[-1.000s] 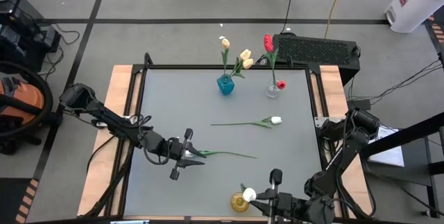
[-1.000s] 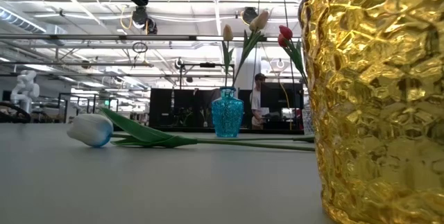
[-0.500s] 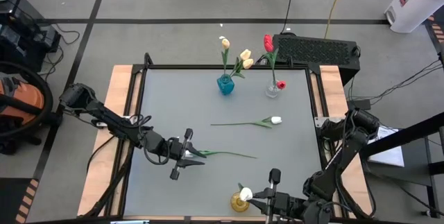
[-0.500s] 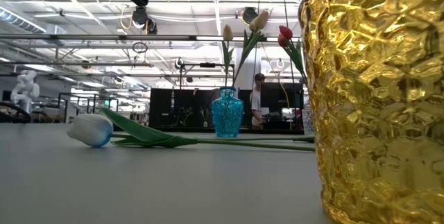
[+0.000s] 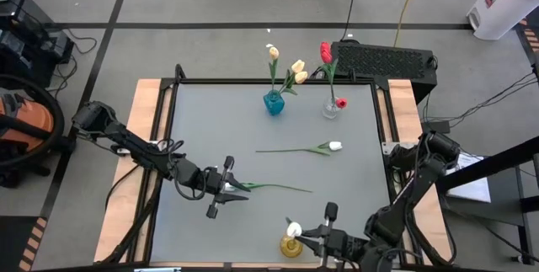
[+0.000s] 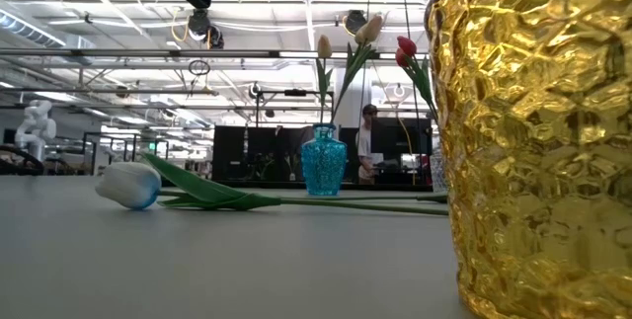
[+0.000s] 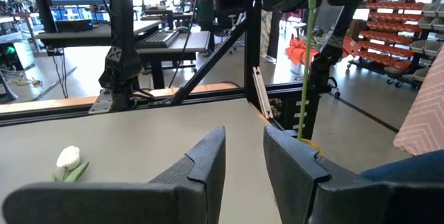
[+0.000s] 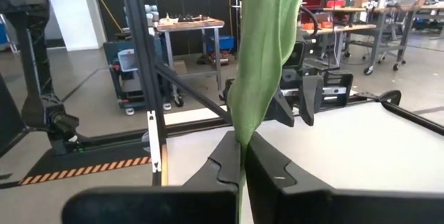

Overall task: Sort flowers into vase by color
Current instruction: Put the bottom right white flower into the yellow vase

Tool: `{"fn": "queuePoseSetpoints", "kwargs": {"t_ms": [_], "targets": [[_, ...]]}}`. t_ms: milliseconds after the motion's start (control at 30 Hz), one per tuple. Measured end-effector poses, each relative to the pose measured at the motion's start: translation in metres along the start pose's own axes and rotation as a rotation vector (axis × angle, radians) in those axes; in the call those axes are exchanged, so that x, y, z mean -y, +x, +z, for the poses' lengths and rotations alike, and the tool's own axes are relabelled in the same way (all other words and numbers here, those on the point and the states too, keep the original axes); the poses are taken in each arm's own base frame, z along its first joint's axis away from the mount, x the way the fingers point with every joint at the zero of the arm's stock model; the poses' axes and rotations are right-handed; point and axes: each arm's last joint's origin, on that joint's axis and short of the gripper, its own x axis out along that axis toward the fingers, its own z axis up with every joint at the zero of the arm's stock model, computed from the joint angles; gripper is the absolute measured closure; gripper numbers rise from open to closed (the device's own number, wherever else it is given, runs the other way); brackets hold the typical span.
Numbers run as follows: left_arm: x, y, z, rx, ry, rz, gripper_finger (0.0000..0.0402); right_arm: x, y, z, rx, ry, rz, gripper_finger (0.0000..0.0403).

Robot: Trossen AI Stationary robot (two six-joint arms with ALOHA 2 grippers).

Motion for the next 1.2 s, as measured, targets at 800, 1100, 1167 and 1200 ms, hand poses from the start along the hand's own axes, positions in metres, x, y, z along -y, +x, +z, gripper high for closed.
{"fn": "queuePoseSetpoints", "kwargs": {"t_ms": [800,1100,1167,1200], "targets": [[0.0,0.0,0.0,0.0,-0.001,0.0,0.0295,-0.0002,0.001,-0.0051,-0.051,-0.006,0.067,0.0379],[0.0,0.0,-0.0002,-0.002,-0.024,0.0,0.0295,0.0004,0.0017,-0.005,-0.049,-0.007,0.06,0.0365],[0.0,0.0,-0.0004,-0.004,-0.024,0.0,0.0295,0.0006,0.002,-0.005,-0.049,-0.007,0.057,0.0352],[0.0,0.0,-0.0004,-0.004,-0.024,0.0,0.0295,0.0008,0.0022,-0.005,-0.049,-0.007,0.056,0.0344]]}}
